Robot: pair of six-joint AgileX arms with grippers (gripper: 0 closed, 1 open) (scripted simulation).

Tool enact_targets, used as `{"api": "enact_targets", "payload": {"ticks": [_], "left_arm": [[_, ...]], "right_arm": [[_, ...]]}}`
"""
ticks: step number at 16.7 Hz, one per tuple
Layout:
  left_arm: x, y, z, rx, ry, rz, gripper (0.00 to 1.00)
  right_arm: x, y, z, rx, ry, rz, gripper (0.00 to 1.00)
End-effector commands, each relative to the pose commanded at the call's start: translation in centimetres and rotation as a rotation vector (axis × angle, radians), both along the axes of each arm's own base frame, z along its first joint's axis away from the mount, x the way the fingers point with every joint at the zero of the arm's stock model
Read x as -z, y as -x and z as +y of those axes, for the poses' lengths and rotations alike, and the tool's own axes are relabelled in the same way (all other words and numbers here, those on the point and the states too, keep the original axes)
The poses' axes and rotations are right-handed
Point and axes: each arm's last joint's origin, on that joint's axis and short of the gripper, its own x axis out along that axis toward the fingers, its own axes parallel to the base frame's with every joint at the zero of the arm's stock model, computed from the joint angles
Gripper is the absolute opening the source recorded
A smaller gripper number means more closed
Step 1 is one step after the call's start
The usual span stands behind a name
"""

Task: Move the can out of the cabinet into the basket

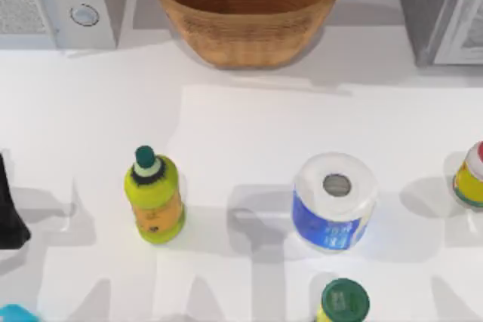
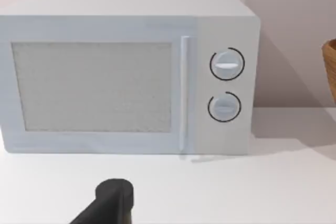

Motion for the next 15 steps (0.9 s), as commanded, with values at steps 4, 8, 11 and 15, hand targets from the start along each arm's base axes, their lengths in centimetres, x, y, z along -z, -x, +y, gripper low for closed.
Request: {"api": "enact_targets", "payload": {"ticks": [4, 8, 11, 15], "left_arm": [[0.0, 0.0, 0.0, 0.0, 0.0, 0.0, 1.0], [0.0, 0.0, 0.0, 0.0, 0.0, 0.0, 1.0], [0.0, 0.0, 0.0, 0.0, 0.0, 0.0, 1.0], [0.0, 0.0, 0.0, 0.0, 0.0, 0.0, 1.0]], "right_arm": [[-0.8, 0.0, 0.0, -0.002, 0.0, 0.0, 1.0], [-5.6, -0.1, 0.3, -0.006, 0.001, 0.005, 1.0], [-11.3, -0.9, 0.6, -0.004, 0.003, 0.011, 1.0], [-19.8, -3.7, 1.2, 0.001, 0.006, 0.018, 1.0]]}}
